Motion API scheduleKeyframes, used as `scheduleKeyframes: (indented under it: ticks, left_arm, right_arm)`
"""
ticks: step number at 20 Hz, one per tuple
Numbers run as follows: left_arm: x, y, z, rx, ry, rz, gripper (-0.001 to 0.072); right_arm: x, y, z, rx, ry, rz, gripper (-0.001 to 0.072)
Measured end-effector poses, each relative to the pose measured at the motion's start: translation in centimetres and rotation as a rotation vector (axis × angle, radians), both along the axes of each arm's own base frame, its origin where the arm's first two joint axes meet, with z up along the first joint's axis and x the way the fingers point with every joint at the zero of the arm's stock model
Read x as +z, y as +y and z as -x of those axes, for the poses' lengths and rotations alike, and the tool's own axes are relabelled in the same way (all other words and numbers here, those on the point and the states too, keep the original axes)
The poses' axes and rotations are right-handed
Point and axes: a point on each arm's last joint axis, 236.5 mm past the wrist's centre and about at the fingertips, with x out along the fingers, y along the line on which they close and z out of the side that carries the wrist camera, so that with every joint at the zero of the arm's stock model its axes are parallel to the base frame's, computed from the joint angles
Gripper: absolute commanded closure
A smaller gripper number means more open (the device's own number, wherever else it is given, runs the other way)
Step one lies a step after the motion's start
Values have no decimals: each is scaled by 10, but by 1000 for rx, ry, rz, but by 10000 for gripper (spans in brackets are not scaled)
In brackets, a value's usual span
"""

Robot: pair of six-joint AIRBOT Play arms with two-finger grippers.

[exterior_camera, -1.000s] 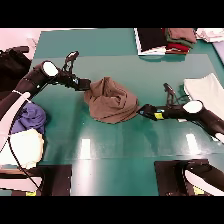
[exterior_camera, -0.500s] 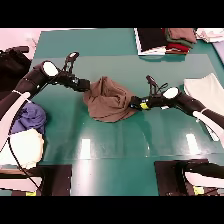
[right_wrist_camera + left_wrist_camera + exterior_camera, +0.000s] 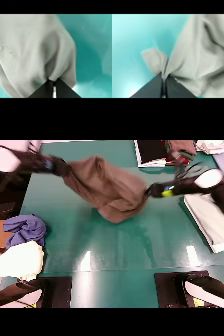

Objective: Fold the shirts.

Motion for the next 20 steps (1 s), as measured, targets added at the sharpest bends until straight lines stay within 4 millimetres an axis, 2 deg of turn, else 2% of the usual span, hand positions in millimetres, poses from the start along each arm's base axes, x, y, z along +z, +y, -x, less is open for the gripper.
scheduleKeyframes:
  ticks: [2, 4, 6, 8, 11, 13, 15, 17, 20]
  left_arm:
    - [70, 11, 22, 9, -152, 22, 679]
    - [134, 22, 55, 15, -292, 54, 679]
    - [185, 32, 92, 17, -410, 85, 680]
    - [225, 42, 129, 17, -509, 117, 679]
    - [251, 47, 165, 1, -571, 152, 679]
    - [245, 44, 173, -20, -540, 156, 679]
    - [218, 39, 164, -34, -450, 128, 679]
    - [173, 30, 146, -50, -313, 92, 679]
    - [72, 17, 110, -64, -41, 17, 679]
  right_arm:
    - [54, -26, 7, -20, -104, 44, 694]
    - [107, -47, 21, -44, -206, 81, 694]
    - [153, -61, 42, -60, -289, 108, 694]
    - [187, -71, 65, -74, -347, 132, 695]
    - [215, -81, 92, -92, -373, 164, 695]
    - [220, -85, 101, -101, -358, 177, 694]
    - [215, -89, 97, -113, -310, 174, 695]
    - [196, -92, 82, -119, -229, 163, 695]
    - [146, -98, 47, -122, -64, 142, 694]
